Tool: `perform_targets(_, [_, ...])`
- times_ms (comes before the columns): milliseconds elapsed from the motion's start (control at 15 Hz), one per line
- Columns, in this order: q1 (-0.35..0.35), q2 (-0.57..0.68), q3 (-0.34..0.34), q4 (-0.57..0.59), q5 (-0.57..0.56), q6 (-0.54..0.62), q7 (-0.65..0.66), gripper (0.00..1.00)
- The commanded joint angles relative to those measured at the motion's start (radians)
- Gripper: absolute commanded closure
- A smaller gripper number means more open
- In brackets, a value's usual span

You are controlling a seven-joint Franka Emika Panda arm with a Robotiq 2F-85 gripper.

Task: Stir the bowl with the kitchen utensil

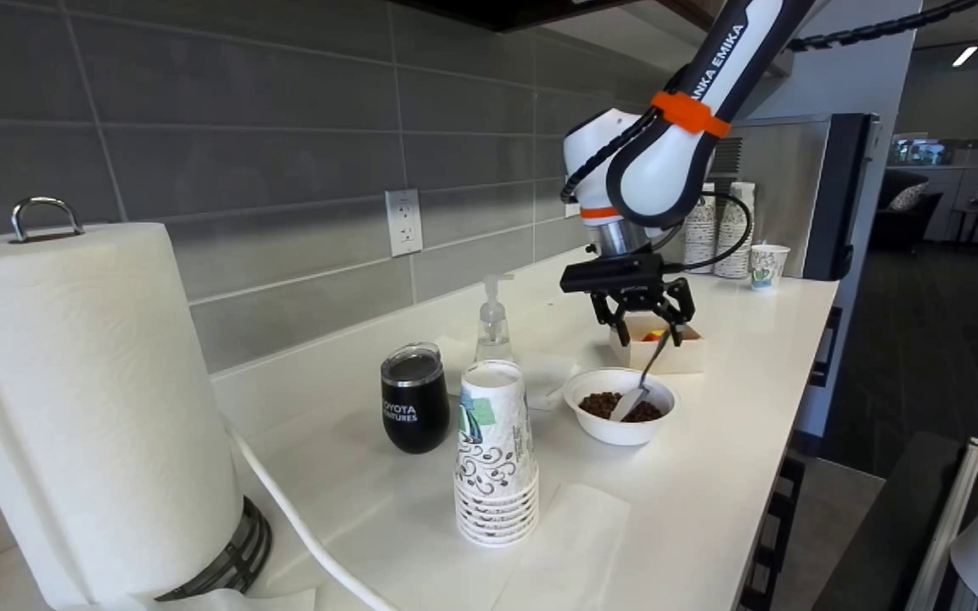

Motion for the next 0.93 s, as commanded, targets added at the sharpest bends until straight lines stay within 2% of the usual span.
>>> perform_targets(0, [0.006,-0.009,-0.001,0.010,0.035,0.001,-0.038,0.00])
perform_targets(867, [0.013,-0.139,0.034,-0.002,0.117,-0.060,-0.181,0.00])
